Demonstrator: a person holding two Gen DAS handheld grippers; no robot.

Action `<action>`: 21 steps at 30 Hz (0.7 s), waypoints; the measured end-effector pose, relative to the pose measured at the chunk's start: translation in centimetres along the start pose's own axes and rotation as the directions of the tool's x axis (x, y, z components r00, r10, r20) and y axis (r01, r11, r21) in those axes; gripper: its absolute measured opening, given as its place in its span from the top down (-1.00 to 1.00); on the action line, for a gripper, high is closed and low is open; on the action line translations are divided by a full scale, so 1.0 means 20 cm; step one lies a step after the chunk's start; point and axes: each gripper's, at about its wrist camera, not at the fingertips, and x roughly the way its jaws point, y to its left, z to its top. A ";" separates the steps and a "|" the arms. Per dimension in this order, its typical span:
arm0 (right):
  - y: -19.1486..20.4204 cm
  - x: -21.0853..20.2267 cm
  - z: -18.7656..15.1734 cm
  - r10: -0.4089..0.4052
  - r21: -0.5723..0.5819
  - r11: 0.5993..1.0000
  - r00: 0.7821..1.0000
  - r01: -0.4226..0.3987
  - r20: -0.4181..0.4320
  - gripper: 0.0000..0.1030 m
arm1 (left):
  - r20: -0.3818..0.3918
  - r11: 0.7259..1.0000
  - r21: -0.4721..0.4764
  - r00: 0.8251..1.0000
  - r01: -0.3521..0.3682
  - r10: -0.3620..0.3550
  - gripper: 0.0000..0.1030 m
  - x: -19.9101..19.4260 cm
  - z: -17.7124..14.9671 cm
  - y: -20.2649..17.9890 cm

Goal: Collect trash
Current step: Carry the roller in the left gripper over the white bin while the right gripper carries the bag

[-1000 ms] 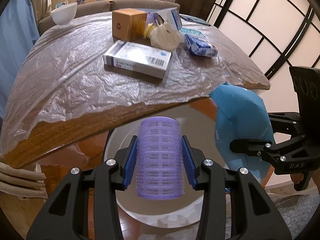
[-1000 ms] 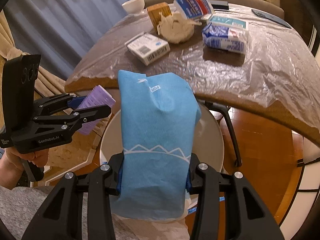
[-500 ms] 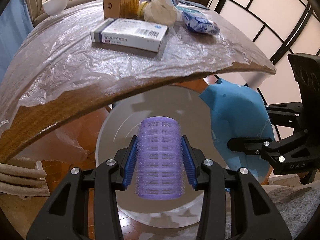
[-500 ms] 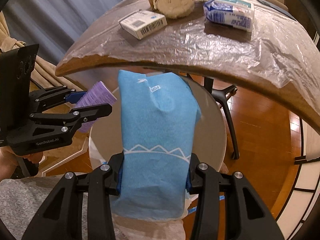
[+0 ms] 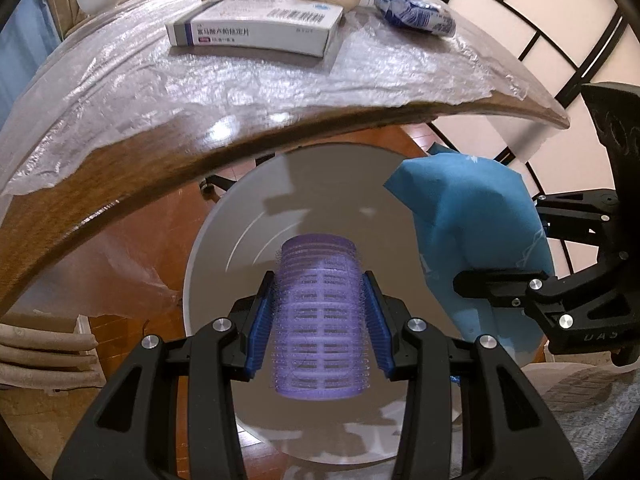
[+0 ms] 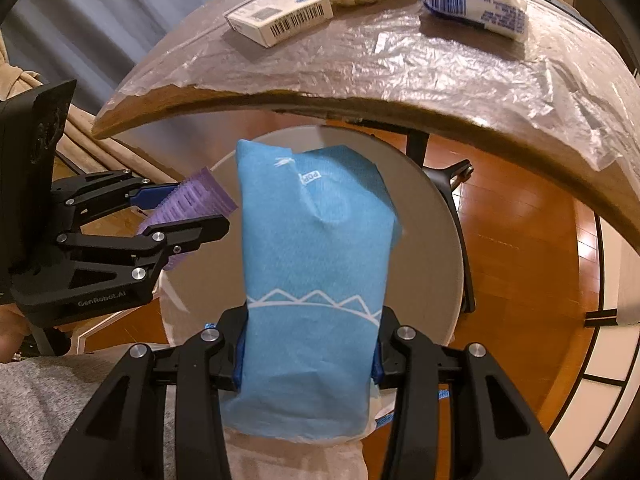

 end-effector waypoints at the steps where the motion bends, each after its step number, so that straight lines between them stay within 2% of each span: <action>1: 0.00 0.01 0.00 -0.001 0.000 1.000 1.000 0.001 -0.004 0.17 | -0.005 1.000 0.001 1.000 -0.002 0.002 0.15 0.01 0.00 0.00; 12: -0.03 0.10 0.00 -0.006 0.001 1.000 1.000 0.006 -0.027 0.17 | -0.046 1.000 0.012 0.999 -0.019 0.019 0.15 0.13 0.04 0.00; 21: -0.04 0.16 -0.04 -0.013 0.017 1.000 0.999 0.014 -0.043 0.17 | -0.069 1.000 0.018 0.997 -0.025 0.026 0.15 0.16 0.04 -0.01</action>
